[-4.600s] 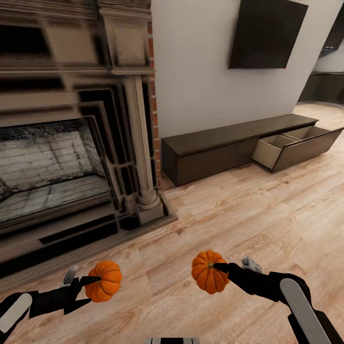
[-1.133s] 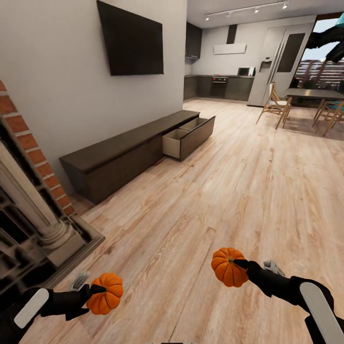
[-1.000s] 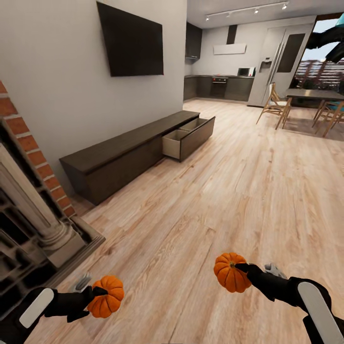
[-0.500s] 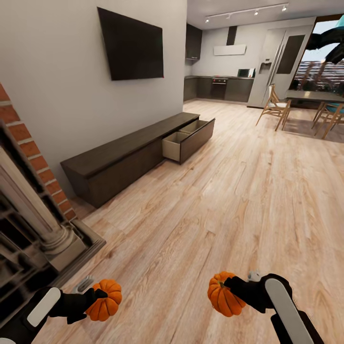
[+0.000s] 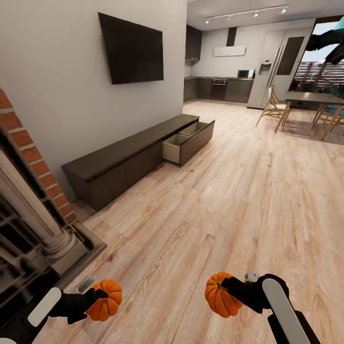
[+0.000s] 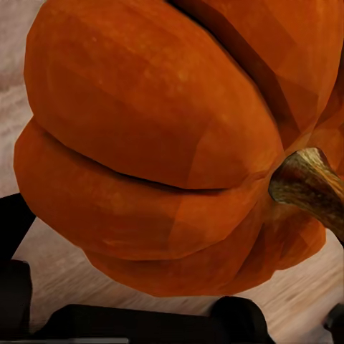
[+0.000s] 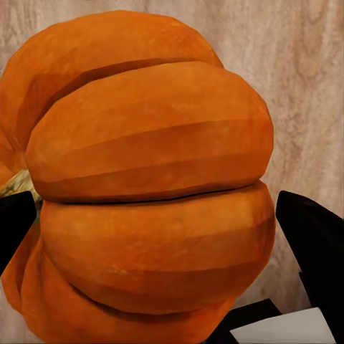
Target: Place each of the two pumpkins and all three candles from the living room inside a cabinet in the living room (use any cabinet), then make sure every cabinet is closed, and position the cauldron so it is next to a table in the living room.
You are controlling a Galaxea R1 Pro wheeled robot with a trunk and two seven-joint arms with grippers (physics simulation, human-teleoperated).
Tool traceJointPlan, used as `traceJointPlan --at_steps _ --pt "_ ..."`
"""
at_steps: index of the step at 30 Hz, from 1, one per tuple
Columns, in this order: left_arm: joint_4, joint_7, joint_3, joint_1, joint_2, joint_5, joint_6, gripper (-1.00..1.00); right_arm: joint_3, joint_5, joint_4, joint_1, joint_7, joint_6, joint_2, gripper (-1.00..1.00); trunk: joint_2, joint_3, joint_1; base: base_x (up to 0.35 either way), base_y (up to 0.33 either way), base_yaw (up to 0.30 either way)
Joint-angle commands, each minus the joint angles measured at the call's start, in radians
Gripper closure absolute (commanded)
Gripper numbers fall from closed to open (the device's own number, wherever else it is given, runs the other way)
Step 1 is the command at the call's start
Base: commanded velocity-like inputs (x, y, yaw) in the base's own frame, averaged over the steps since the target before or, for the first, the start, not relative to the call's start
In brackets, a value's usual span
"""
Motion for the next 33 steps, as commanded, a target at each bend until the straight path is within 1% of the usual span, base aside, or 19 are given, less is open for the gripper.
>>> traceJointPlan --at_steps 1,4,12,20,23,25,29,33 --pt "0.000 0.002 0.000 0.000 0.000 -0.002 -0.001 1.00 0.000 0.000 0.000 0.000 0.000 0.000 0.000 1.00 0.007 0.003 -0.004 0.000 0.000 0.000" --pt "0.000 0.003 0.000 0.000 -0.001 -0.002 -0.001 1.00 0.000 0.000 0.000 0.000 0.001 0.000 0.000 1.00 0.028 0.013 -0.015 0.000 0.000 0.000" --pt "0.000 0.035 0.000 0.000 -0.010 -0.002 -0.011 1.00 0.000 -0.002 0.003 0.000 0.002 -0.002 0.000 1.00 0.084 0.038 -0.046 0.000 0.000 0.000" --pt "0.000 0.037 0.000 -0.001 -0.011 -0.002 -0.012 1.00 0.002 -0.002 0.008 0.000 0.002 -0.007 0.001 1.00 0.140 0.063 -0.077 0.000 0.000 0.000" --pt "0.000 0.038 -0.001 -0.001 -0.022 -0.003 -0.012 1.00 0.005 -0.001 0.009 0.000 0.002 -0.007 0.002 1.00 0.161 0.072 -0.088 0.000 0.000 0.000" --pt "0.000 0.038 -0.002 -0.001 -0.027 -0.012 -0.019 1.00 0.005 0.001 0.009 0.000 0.002 -0.008 0.002 1.00 0.175 0.078 -0.096 0.000 0.000 0.000" --pt "0.000 0.038 -0.001 -0.001 -0.037 -0.056 -0.034 1.00 0.000 0.001 0.006 -0.001 0.001 -0.009 0.001 1.00 0.203 0.091 -0.111 0.000 0.000 0.000" --pt "0.000 0.038 -0.002 -0.001 -0.052 -0.069 -0.036 1.00 -0.003 0.001 0.003 -0.001 0.000 -0.010 0.002 1.00 0.231 0.103 -0.127 0.000 0.000 0.000"
